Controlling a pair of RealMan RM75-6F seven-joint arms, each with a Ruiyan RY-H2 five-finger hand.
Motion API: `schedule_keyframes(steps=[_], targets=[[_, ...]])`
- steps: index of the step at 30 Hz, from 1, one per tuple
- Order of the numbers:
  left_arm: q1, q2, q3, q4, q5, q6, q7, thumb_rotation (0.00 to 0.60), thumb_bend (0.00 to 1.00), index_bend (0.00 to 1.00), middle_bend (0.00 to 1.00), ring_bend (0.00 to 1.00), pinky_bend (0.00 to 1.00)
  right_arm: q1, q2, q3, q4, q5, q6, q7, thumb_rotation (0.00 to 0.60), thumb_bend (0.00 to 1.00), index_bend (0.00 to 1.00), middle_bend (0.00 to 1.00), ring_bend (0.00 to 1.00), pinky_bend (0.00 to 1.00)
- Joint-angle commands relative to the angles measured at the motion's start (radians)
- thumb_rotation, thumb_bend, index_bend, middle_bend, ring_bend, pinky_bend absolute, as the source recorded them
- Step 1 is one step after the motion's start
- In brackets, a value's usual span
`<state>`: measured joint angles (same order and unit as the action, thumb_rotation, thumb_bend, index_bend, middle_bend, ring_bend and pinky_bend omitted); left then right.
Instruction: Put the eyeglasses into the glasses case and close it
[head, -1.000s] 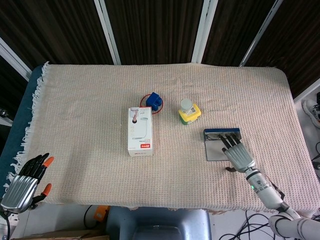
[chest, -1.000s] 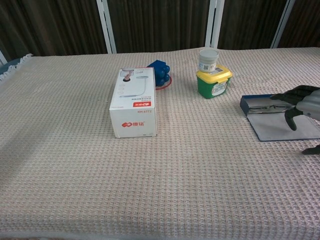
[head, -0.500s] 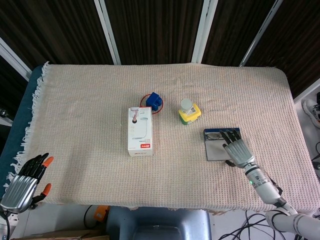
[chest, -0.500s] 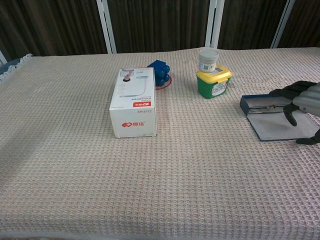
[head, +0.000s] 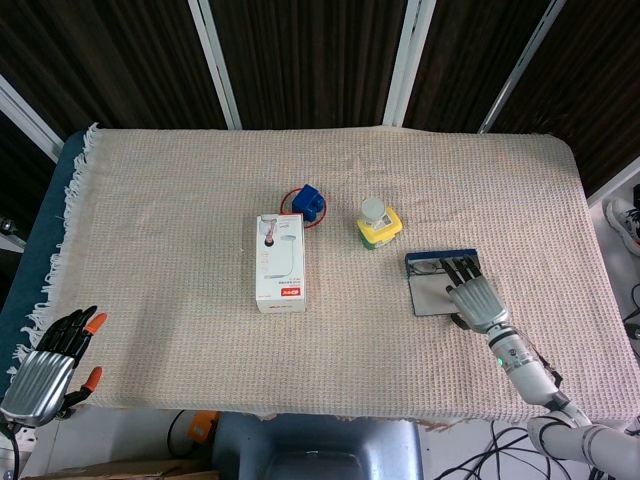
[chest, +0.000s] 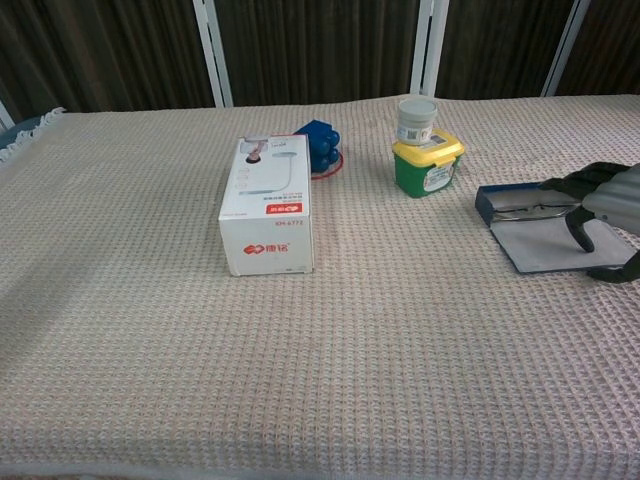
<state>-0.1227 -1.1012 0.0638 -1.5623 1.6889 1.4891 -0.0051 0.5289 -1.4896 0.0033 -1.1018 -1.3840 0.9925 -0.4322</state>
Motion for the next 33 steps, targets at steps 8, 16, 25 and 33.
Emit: schedule_keyframes(steps=[8, 16, 25, 33], targets=[[-0.001, 0.001, 0.0, 0.0, -0.001, -0.002, -0.002, 0.6, 0.4, 0.0, 0.0, 0.0, 0.13, -0.004, -0.024, 0.021, 0.031, 0.006, 0.017, -0.002, 0.6, 0.49, 0.66, 0.04, 0.0, 0.0], [-0.002, 0.0, -0.001, -0.001, -0.003, -0.007, 0.0, 0.6, 0.39, 0.0, 0.0, 0.0, 0.13, 0.013, -0.044, 0.056, 0.056, 0.029, 0.01, -0.012, 0.6, 0.5, 0.66, 0.05, 0.0, 0.0], [-0.004, 0.0, -0.003, -0.003, -0.011, -0.014, 0.002, 0.6, 0.39, 0.0, 0.0, 0.0, 0.13, 0.046, -0.093, 0.095, 0.12, 0.067, -0.023, -0.034, 0.6, 0.5, 0.67, 0.06, 0.0, 0.0], [-0.003, 0.002, -0.004, -0.001, -0.013, -0.01, -0.003, 0.6, 0.39, 0.0, 0.0, 0.0, 0.13, 0.061, -0.121, 0.117, 0.17, 0.089, -0.037, -0.014, 0.6, 0.55, 0.67, 0.06, 0.0, 0.0]])
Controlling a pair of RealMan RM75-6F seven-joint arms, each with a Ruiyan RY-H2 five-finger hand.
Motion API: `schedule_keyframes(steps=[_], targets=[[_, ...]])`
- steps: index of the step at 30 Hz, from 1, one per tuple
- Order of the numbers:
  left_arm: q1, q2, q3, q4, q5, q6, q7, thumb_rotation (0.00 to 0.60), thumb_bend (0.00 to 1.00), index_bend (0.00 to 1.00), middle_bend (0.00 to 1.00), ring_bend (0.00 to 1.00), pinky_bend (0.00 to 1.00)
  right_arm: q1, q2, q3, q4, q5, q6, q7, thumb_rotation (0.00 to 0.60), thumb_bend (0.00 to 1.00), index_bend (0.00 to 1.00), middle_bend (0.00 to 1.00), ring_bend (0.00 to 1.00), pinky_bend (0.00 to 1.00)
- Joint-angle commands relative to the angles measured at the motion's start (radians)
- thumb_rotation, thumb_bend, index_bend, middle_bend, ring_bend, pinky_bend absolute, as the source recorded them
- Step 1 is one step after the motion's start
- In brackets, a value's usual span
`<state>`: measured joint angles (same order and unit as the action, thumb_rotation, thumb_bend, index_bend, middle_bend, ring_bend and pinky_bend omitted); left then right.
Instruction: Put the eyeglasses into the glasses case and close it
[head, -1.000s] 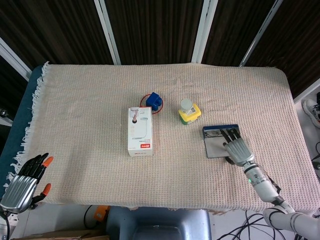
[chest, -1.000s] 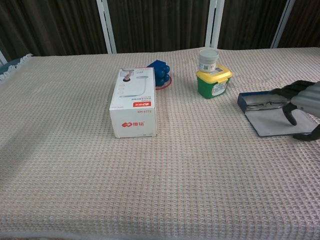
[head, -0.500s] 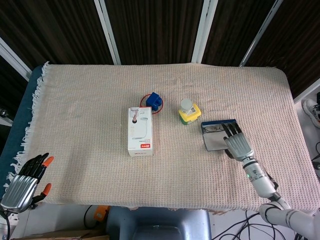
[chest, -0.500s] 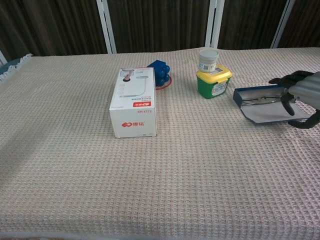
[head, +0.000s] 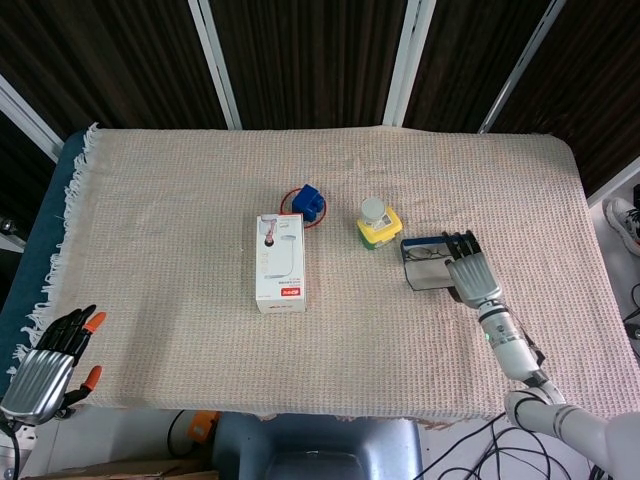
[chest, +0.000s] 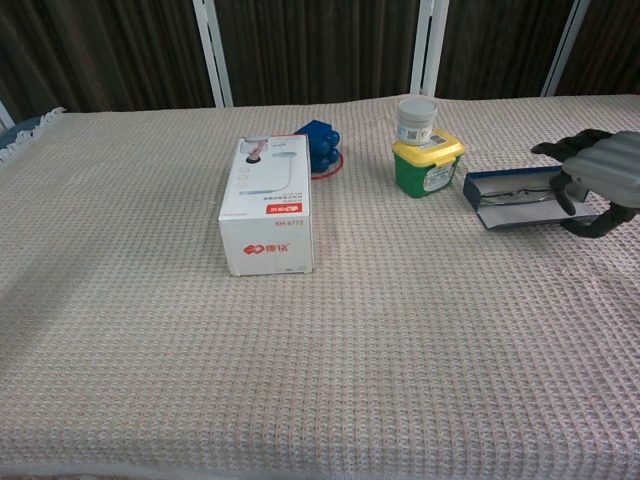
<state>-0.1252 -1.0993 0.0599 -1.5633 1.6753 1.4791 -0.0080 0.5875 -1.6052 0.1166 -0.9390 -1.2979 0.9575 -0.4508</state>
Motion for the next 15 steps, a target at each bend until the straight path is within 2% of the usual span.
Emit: schedule_keyframes(steps=[1, 9, 15], targets=[[0.0, 0.0, 0.001, 0.001, 0.001, 0.0, -0.001, 0.6, 0.39, 0.0, 0.0, 0.0, 0.13, 0.003, -0.009, 0.004, 0.013, 0.004, -0.002, 0.008, 0.6, 0.56, 0.67, 0.07, 0.0, 0.0], [0.002, 0.0, 0.001, 0.001, 0.005, 0.005, -0.002, 0.6, 0.39, 0.0, 0.0, 0.0, 0.13, 0.0, -0.024, -0.001, 0.026, -0.008, 0.013, 0.04, 0.6, 0.67, 0.71, 0.09, 0.0, 0.0], [0.002, 0.0, 0.002, 0.004, 0.008, 0.007, -0.004, 0.6, 0.39, 0.0, 0.0, 0.0, 0.13, -0.038, 0.022, -0.028, -0.056, -0.048, 0.078, 0.058, 0.6, 0.7, 0.72, 0.1, 0.0, 0.0]])
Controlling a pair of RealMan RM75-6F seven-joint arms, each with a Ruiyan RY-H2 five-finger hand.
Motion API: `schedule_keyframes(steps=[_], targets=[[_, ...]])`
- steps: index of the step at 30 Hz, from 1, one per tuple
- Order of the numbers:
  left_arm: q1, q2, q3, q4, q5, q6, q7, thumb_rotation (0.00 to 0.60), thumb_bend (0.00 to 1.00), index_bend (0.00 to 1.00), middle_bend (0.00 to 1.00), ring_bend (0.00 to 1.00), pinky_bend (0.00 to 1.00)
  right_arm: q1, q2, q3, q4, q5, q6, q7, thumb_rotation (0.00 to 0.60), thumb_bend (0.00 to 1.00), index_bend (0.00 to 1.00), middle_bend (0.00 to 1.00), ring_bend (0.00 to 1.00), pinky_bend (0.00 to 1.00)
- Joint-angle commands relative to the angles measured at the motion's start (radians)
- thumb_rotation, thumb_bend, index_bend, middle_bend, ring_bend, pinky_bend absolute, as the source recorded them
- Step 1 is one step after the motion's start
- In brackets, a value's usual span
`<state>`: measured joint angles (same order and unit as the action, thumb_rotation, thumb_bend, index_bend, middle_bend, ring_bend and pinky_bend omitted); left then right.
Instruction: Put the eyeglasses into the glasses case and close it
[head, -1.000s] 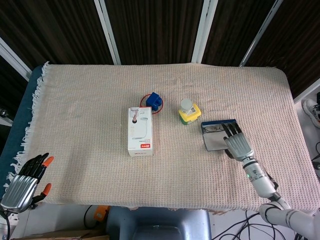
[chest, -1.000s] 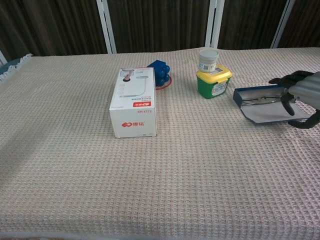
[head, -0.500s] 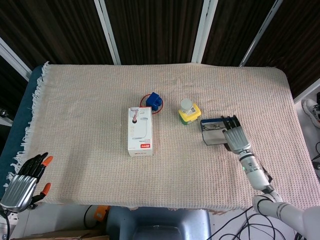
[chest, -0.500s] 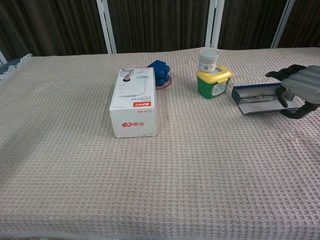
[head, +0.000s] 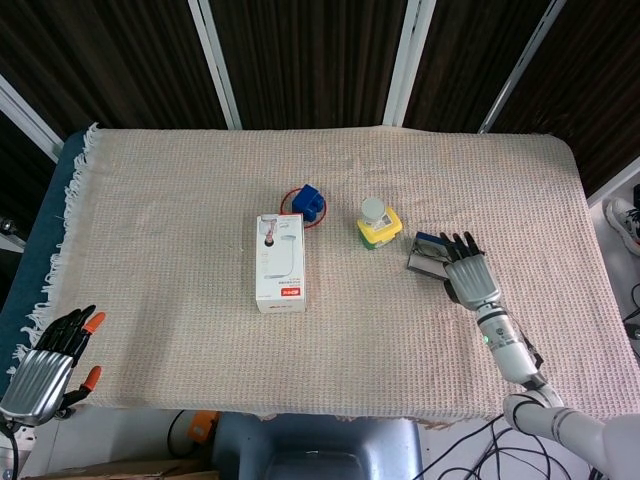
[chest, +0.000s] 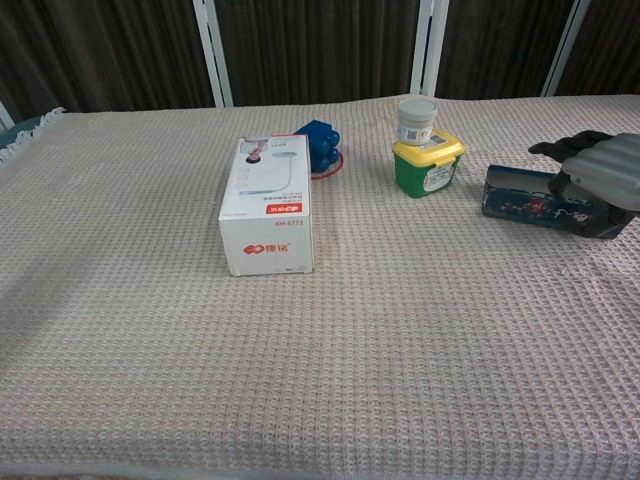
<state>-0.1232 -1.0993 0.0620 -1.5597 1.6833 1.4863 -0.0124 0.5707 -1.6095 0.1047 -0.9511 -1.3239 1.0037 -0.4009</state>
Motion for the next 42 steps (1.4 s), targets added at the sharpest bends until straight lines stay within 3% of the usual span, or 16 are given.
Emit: schedule_keyframes(steps=[1, 8, 17, 28, 42], targets=[[0.0, 0.0, 0.0, 0.0, 0.0, 0.0, 0.0, 0.6, 0.39, 0.0, 0.0, 0.0, 0.13, -0.033, 0.043, -0.028, -0.071, -0.035, 0.051, 0.01, 0.6, 0.7, 0.72, 0.1, 0.0, 0.0], [-0.001, -0.002, 0.002, -0.002, 0.004, -0.002, 0.006, 0.6, 0.39, 0.0, 0.0, 0.0, 0.13, -0.097, 0.141, -0.103, -0.239, -0.116, 0.129, 0.024, 0.6, 0.7, 0.72, 0.1, 0.0, 0.0], [0.001, -0.003, 0.005, -0.006, 0.009, 0.0, 0.015, 0.6, 0.39, 0.0, 0.0, 0.0, 0.13, -0.124, 0.183, -0.147, -0.329, -0.17, 0.139, 0.05, 0.6, 0.7, 0.72, 0.1, 0.0, 0.0], [0.0, -0.001, 0.004, -0.003, 0.007, 0.0, 0.008, 0.6, 0.39, 0.0, 0.0, 0.0, 0.13, -0.143, 0.194, -0.122, -0.334, -0.163, 0.163, 0.106, 0.6, 0.7, 0.72, 0.1, 0.0, 0.0], [-0.007, -0.007, 0.003, -0.011, -0.003, -0.024, 0.03, 0.6, 0.39, 0.0, 0.0, 0.0, 0.13, -0.141, 0.162, -0.067, -0.2, -0.088, 0.106, 0.248, 0.6, 0.7, 0.71, 0.1, 0.0, 0.0]])
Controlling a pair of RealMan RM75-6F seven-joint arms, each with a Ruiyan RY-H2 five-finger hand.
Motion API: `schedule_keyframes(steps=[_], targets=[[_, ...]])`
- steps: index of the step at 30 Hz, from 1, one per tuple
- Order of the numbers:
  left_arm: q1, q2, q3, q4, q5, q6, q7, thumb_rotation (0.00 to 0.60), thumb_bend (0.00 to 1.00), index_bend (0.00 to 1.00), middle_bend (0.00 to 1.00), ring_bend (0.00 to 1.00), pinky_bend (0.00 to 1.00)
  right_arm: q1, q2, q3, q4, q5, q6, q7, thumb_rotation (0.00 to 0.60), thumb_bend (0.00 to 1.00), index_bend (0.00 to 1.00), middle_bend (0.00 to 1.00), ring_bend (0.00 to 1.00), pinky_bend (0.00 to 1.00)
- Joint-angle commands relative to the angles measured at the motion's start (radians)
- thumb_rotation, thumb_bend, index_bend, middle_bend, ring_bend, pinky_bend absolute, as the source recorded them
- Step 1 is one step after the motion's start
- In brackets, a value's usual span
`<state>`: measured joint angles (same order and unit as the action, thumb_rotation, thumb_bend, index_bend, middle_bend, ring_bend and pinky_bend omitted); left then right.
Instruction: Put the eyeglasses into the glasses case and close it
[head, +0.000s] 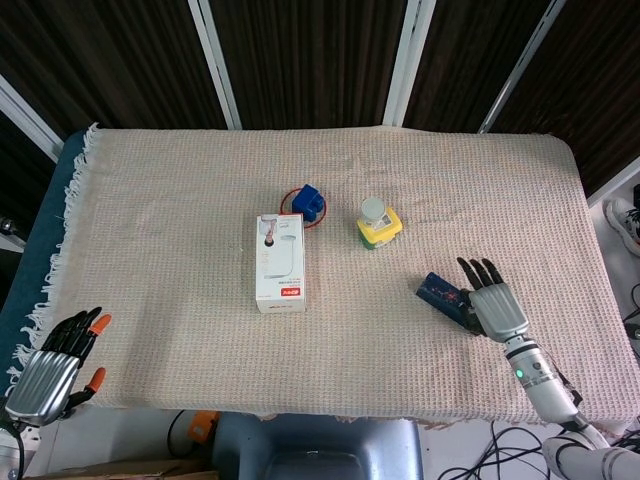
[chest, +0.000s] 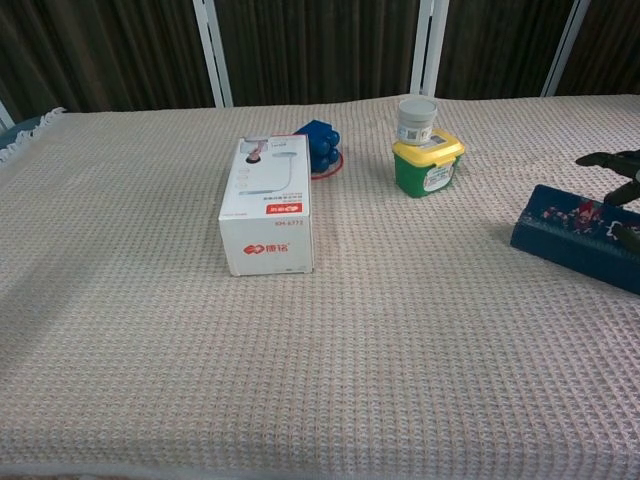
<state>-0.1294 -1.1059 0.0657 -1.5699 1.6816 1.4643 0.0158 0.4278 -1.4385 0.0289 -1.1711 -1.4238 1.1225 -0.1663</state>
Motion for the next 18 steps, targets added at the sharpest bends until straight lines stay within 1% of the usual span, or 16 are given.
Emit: schedule_keyframes(steps=[1, 4, 8, 9, 11, 12, 13, 15, 18], targets=[[-0.002, -0.001, -0.001, -0.001, -0.003, -0.004, 0.003, 0.6, 0.39, 0.0, 0.0, 0.0, 0.13, 0.004, -0.013, 0.014, 0.031, 0.02, -0.022, 0.021, 0.6, 0.7, 0.71, 0.1, 0.0, 0.0], [-0.003, -0.002, -0.002, -0.003, -0.007, -0.008, 0.006, 0.6, 0.39, 0.0, 0.0, 0.0, 0.13, 0.011, -0.022, 0.023, 0.058, 0.032, -0.042, 0.035, 0.6, 0.7, 0.71, 0.1, 0.0, 0.0], [-0.004, -0.002, -0.002, -0.003, -0.009, -0.011, 0.008, 0.6, 0.39, 0.0, 0.0, 0.0, 0.13, 0.013, -0.028, 0.026, 0.075, 0.034, -0.047, 0.043, 0.6, 0.7, 0.67, 0.1, 0.0, 0.0], [-0.004, -0.002, -0.003, -0.004, -0.009, -0.011, 0.009, 0.6, 0.39, 0.0, 0.0, 0.0, 0.13, 0.013, -0.029, 0.027, 0.078, 0.035, -0.048, 0.044, 0.6, 0.7, 0.66, 0.1, 0.0, 0.0], [-0.005, -0.002, -0.003, -0.004, -0.011, -0.014, 0.009, 0.6, 0.39, 0.0, 0.0, 0.0, 0.13, 0.015, -0.034, 0.028, 0.094, 0.038, -0.054, 0.05, 0.6, 0.7, 0.58, 0.1, 0.0, 0.0], [-0.006, -0.002, -0.003, -0.004, -0.013, -0.016, 0.01, 0.6, 0.39, 0.0, 0.0, 0.0, 0.13, 0.016, -0.036, 0.03, 0.105, 0.04, -0.059, 0.058, 0.6, 0.68, 0.55, 0.1, 0.0, 0.0], [-0.007, -0.002, -0.004, -0.004, -0.015, -0.019, 0.01, 0.6, 0.39, 0.0, 0.0, 0.0, 0.14, 0.017, -0.038, 0.039, 0.124, 0.053, -0.068, 0.075, 0.6, 0.63, 0.52, 0.09, 0.0, 0.0], [-0.007, -0.002, -0.004, -0.005, -0.016, -0.02, 0.011, 0.6, 0.39, 0.0, 0.0, 0.0, 0.14, 0.019, -0.044, 0.045, 0.145, 0.057, -0.071, 0.086, 0.6, 0.56, 0.5, 0.08, 0.0, 0.0], [-0.008, -0.002, -0.004, -0.006, -0.017, -0.021, 0.012, 0.6, 0.39, 0.0, 0.0, 0.0, 0.14, 0.02, -0.05, 0.056, 0.167, 0.067, -0.076, 0.098, 0.6, 0.53, 0.49, 0.08, 0.0, 0.0]])
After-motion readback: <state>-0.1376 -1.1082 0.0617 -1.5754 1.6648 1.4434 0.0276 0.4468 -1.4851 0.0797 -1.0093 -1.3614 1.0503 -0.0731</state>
